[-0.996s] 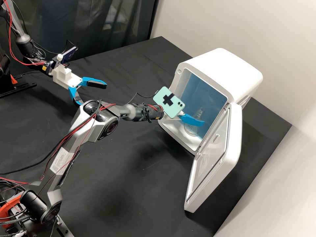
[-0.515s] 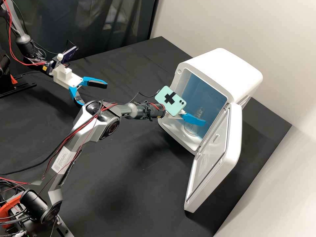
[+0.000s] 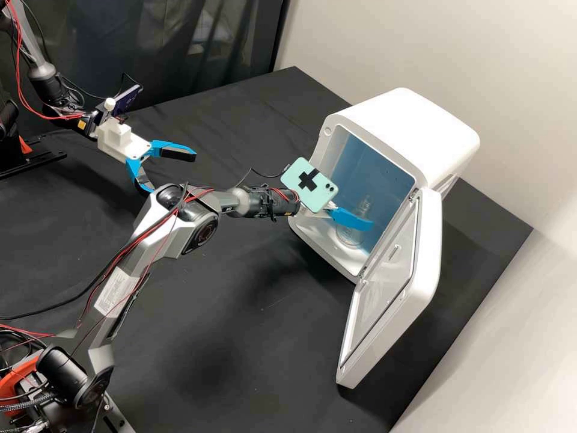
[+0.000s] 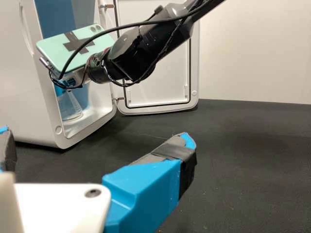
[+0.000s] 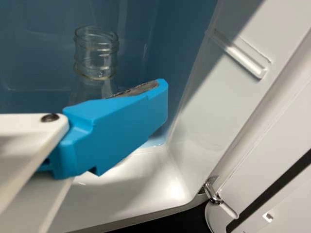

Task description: Take the flask out of the incubator

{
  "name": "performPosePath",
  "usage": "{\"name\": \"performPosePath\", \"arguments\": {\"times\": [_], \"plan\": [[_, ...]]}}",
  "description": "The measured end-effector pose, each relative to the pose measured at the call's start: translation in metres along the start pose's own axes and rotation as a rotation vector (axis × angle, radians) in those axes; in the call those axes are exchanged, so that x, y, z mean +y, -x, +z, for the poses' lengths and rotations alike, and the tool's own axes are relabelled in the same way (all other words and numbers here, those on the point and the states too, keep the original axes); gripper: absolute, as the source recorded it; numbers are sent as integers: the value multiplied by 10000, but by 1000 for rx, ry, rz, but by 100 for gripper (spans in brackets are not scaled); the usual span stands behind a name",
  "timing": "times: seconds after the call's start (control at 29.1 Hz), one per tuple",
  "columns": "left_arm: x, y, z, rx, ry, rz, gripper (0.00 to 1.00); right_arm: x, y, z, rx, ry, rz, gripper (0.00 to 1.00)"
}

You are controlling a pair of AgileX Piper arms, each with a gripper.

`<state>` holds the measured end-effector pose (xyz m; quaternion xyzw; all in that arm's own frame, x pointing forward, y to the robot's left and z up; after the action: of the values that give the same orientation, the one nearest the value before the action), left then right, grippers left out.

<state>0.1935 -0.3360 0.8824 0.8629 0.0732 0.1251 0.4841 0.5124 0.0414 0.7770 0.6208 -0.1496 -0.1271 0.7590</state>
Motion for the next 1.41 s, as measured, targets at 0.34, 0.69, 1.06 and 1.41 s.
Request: {"name": "performPosePath", "arguments": {"times": [0.34,0.69,1.06,1.41], "plan": [[0,0,0,0,0,0,100,-62,26,-4,9,2,-13,0],[0,0,0,0,0,0,100,-100,36,22,8,4,-23,0],[0,0,0,0,0,0,100,-171,55,90,-8,-15,-43,0],[0,0,0,0,0,0,100,-177,56,96,-10,-36,-45,0]]}}
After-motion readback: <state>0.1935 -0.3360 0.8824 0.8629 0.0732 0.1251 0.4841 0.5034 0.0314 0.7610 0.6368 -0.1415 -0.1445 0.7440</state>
